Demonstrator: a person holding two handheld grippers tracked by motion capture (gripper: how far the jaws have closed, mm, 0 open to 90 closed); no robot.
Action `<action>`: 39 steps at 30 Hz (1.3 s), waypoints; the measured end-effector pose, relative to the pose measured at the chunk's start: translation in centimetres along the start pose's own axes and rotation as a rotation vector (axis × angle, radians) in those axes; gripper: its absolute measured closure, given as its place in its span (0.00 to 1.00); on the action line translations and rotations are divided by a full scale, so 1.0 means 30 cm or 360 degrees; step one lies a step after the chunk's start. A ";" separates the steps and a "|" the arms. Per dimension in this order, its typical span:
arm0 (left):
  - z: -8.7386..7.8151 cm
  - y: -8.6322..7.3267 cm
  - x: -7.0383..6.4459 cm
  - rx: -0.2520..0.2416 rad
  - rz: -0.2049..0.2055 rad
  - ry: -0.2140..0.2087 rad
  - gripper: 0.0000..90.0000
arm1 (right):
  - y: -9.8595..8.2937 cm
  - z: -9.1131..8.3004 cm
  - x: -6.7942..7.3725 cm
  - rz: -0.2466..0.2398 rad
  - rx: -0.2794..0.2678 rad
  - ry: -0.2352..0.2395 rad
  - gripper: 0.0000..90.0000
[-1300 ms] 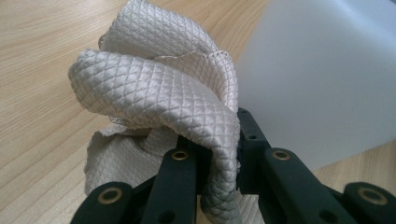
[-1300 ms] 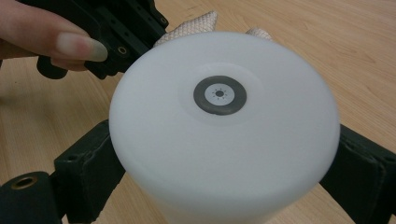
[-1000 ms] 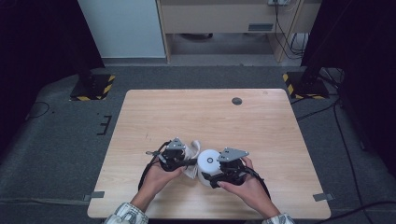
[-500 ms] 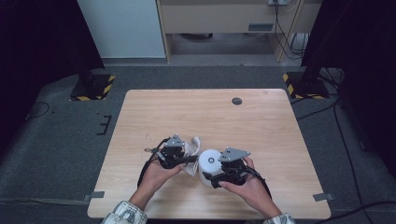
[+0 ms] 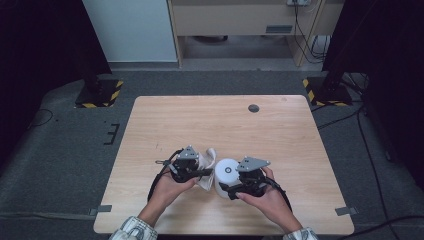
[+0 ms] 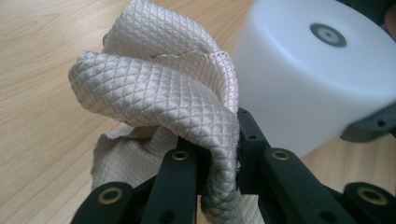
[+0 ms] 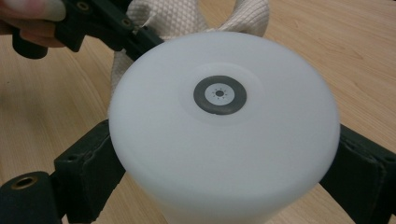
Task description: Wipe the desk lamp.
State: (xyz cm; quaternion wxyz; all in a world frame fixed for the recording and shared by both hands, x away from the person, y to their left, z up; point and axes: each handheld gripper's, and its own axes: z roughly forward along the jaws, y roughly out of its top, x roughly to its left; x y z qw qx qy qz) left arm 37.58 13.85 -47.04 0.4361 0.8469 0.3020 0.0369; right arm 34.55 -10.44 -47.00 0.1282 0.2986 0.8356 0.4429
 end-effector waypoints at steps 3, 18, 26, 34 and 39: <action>-0.002 -0.019 -0.019 0.0003 0.0018 -0.0020 0.89 | -0.001 0.000 -0.009 0.0005 -0.0002 -0.0001 0.10; -0.003 -0.084 -0.140 0.0038 0.0101 -0.0146 0.89 | 0.006 0.004 -0.013 0.0009 0.0016 0.0000 0.10; 0.006 -0.097 -0.166 0.0062 0.0140 -0.0176 0.89 | 0.008 0.006 -0.013 0.0006 0.0021 0.0001 0.10; -0.014 -0.105 -0.080 0.0044 0.0055 -0.0065 0.89 | 0.010 0.006 -0.011 -0.0003 0.0028 0.0005 0.10; -0.032 -0.089 -0.042 -0.0009 0.0020 -0.0055 0.89 | 0.011 0.008 -0.004 -0.0005 0.0026 0.0011 0.10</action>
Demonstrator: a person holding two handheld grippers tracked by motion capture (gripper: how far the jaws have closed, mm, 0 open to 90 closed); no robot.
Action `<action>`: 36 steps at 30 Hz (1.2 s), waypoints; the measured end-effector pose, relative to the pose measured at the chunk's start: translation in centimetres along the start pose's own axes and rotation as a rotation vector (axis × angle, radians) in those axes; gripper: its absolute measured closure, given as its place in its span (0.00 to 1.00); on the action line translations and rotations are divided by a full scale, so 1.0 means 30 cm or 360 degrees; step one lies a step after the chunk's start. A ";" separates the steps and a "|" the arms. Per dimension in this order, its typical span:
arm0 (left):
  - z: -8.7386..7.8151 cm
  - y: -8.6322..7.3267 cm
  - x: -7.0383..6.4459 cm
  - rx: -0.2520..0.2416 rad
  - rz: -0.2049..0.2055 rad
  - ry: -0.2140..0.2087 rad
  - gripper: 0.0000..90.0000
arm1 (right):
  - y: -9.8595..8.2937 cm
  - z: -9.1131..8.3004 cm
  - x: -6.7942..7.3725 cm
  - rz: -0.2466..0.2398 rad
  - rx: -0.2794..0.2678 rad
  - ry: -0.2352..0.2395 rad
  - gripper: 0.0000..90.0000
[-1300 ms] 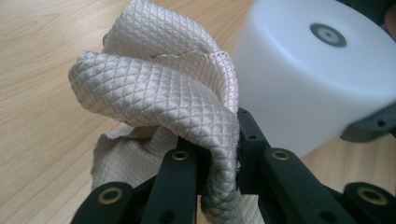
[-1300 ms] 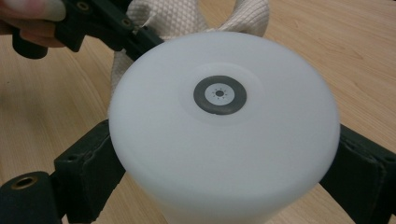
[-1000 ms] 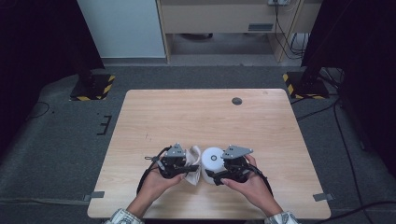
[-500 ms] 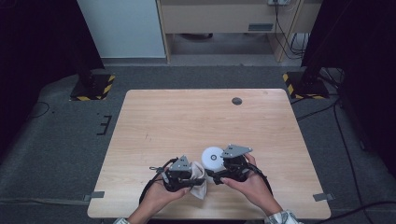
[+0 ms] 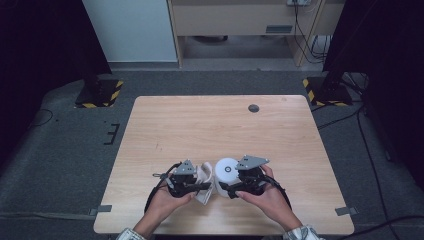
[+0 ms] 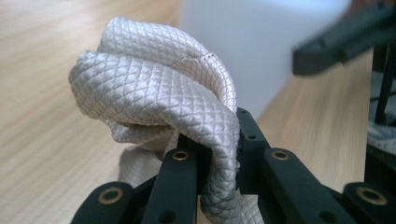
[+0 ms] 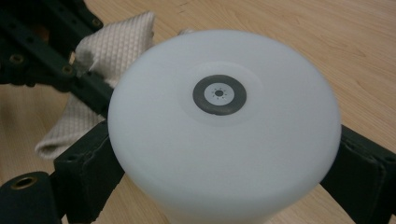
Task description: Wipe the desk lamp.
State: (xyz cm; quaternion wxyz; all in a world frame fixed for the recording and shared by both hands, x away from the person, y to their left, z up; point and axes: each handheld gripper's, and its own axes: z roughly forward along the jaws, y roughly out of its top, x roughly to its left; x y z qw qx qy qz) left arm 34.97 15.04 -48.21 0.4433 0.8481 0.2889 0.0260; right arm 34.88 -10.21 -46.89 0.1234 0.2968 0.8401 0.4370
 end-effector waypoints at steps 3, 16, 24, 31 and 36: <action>-0.036 0.041 0.014 -0.0046 0.0002 0.0020 0.89 | 0.001 0.001 0.005 -0.0006 0.0006 0.0009 0.10; -0.062 0.174 0.030 -0.0123 0.0025 0.0060 0.89 | -0.001 0.003 0.009 -0.0010 -0.0006 0.0011 0.10; -0.002 0.191 0.060 -0.0110 -0.0031 0.0057 0.89 | -0.003 0.002 0.012 -0.0008 -0.0013 0.0011 0.10; 0.041 0.171 0.060 -0.0060 -0.0033 0.0064 0.89 | -0.004 0.002 0.013 -0.0010 -0.0017 0.0009 0.10; 0.057 0.154 0.062 -0.0040 -0.0038 0.0070 0.89 | -0.005 0.001 0.014 -0.0006 -0.0017 0.0009 0.10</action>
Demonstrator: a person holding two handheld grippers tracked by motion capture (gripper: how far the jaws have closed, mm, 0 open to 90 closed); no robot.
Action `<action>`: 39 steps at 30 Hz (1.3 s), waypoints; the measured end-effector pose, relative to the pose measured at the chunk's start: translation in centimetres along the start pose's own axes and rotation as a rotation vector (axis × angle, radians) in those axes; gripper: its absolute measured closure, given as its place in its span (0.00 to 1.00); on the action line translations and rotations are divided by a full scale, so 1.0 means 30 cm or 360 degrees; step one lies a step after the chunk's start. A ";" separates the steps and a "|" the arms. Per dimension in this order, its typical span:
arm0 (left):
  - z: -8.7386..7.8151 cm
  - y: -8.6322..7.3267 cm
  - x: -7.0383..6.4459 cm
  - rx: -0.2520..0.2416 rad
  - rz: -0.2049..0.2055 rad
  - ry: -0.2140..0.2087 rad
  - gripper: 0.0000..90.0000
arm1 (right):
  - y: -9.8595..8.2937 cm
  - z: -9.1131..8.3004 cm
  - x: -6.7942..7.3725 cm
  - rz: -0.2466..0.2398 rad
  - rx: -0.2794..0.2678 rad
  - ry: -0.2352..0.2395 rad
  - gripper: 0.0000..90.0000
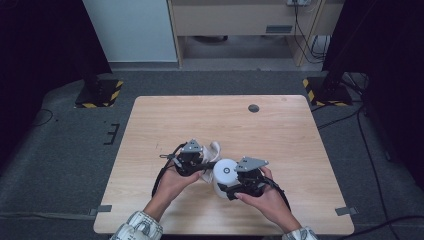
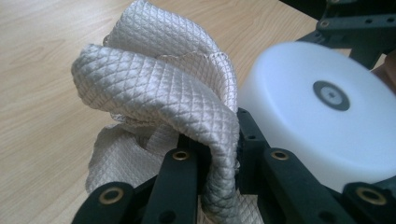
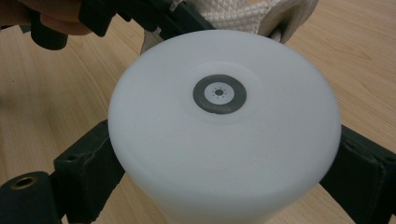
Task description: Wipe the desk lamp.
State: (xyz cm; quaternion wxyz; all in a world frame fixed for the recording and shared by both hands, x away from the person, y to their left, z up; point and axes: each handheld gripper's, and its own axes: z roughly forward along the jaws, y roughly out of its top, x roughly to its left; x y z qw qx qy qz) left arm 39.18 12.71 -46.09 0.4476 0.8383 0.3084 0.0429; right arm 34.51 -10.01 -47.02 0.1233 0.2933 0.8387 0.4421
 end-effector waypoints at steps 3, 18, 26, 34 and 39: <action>0.010 -0.015 0.003 0.0013 -0.0007 0.0001 0.89 | 0.000 0.000 -0.001 0.0000 0.0000 0.0001 0.10; 0.048 -0.057 0.011 0.0103 0.0011 0.0028 0.89 | 0.000 0.000 -0.001 0.0000 0.0000 0.0001 0.10; -0.017 -0.048 0.052 0.0032 -0.0021 0.0134 0.89 | -0.003 -0.008 -0.002 0.0022 -0.0021 0.0008 0.05; -0.116 -0.058 0.143 -0.0020 -0.0101 0.0320 0.89 | -0.024 -0.051 -0.012 0.0009 -0.0041 0.0029 0.04; -0.171 -0.069 0.200 -0.0039 -0.0135 0.0428 0.89 | -0.060 -0.071 -0.036 0.0031 -0.0035 0.0034 0.04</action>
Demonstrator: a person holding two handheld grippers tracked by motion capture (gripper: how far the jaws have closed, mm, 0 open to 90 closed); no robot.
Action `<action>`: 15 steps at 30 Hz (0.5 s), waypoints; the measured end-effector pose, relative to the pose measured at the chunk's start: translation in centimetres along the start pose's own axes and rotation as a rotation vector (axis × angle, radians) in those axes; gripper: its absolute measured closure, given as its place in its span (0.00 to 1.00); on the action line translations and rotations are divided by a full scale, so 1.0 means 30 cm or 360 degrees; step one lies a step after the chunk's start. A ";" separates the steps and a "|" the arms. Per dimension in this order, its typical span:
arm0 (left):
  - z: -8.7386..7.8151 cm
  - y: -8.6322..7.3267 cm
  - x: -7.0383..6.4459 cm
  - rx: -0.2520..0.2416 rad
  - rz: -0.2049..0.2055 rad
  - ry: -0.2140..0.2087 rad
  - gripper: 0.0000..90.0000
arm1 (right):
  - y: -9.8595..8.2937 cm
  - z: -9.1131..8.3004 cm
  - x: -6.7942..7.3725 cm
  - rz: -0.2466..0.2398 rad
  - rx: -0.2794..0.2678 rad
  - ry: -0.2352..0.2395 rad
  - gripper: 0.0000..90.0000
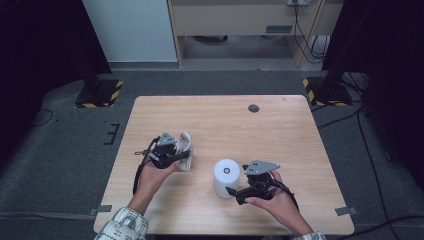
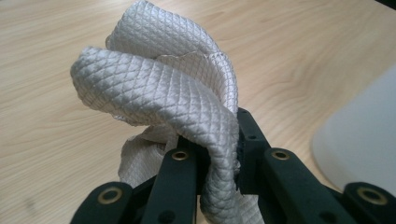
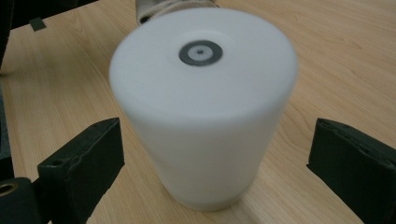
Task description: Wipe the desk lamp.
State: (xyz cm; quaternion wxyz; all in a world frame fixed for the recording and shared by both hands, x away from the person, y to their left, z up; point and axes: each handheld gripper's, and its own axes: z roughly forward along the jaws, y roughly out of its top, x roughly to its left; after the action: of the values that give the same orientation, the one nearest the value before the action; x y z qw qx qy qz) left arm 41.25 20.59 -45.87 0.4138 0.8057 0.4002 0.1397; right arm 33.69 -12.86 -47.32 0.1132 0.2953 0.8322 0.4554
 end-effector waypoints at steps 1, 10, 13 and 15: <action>-0.004 -0.001 0.008 -0.0003 -0.0005 0.0010 0.89 | -0.007 -0.007 -0.007 0.0010 0.0001 0.0007 0.04; -0.022 -0.024 0.090 -0.0004 -0.0068 0.0130 0.89 | -0.085 -0.064 -0.074 0.0085 0.0024 -0.0052 0.05; -0.016 -0.027 0.104 0.0007 -0.0072 0.0152 0.88 | -0.107 -0.078 -0.113 0.0155 0.0037 -0.0124 0.06; -0.006 -0.032 0.109 0.0012 -0.0083 0.0157 0.88 | -0.120 -0.084 -0.146 0.0210 0.0048 -0.0182 0.06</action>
State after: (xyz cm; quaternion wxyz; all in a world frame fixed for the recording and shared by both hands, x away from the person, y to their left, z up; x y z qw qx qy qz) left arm 42.74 23.51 -46.87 0.3941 0.7886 0.4415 0.1671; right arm 34.64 -18.68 -49.24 0.1257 0.3766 0.8099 0.4317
